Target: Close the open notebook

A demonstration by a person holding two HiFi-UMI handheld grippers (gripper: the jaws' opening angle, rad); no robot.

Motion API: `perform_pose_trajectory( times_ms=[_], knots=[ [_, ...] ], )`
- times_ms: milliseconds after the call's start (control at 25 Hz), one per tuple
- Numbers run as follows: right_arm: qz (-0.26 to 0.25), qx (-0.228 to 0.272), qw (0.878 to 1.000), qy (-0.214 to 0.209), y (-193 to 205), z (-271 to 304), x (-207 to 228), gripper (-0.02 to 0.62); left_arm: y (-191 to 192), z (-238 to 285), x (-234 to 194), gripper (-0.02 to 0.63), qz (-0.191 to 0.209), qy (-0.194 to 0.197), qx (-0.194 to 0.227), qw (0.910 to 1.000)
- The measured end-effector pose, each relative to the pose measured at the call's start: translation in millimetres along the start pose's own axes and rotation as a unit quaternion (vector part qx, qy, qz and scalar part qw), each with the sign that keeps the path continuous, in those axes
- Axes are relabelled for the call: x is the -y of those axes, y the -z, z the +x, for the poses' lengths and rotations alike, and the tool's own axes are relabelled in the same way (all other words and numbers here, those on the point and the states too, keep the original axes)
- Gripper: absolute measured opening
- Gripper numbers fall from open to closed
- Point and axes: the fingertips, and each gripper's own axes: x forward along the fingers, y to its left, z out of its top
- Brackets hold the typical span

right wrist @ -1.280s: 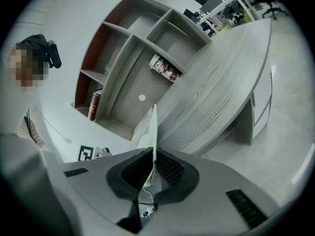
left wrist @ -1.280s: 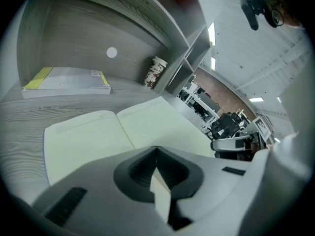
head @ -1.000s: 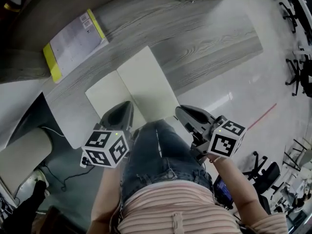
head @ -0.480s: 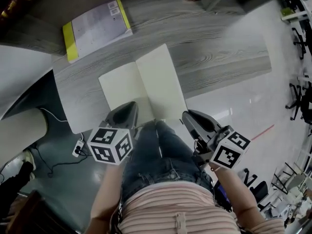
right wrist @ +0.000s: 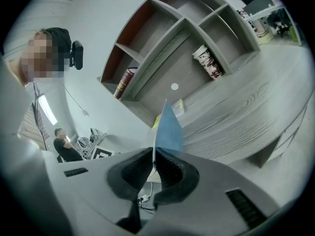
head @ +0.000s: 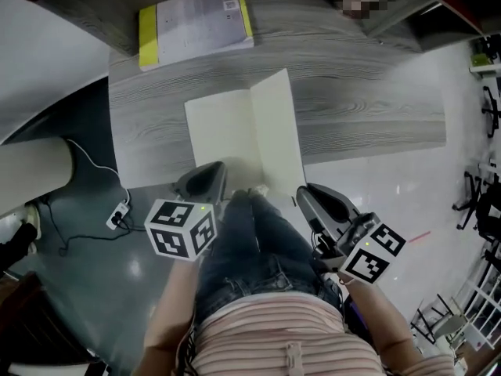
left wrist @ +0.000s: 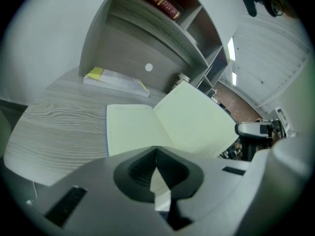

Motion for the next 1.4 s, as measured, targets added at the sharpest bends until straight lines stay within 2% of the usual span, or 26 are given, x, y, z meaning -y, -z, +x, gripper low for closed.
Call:
perform_pose_trajectory(
  times_ms=[560, 920, 1400],
  knots=[
    [-0.071, -0.062, 0.994, -0.054, 17, 31, -37, 0.028, 21, -28, -19, 0.012, -0.049, -0.041, 0.029, 0.9975],
    [-0.109, -0.105, 0.986, -0.065, 28, 49, -52, 0.028, 34, -38, -21, 0.012, -0.078, -0.053, 0.044, 0.9946],
    [-0.143, -0.153, 0.975, -0.068, 51, 79, -67, 0.029, 41, -49, -29, 0.012, -0.094, -0.059, 0.058, 0.9921]
  ],
)
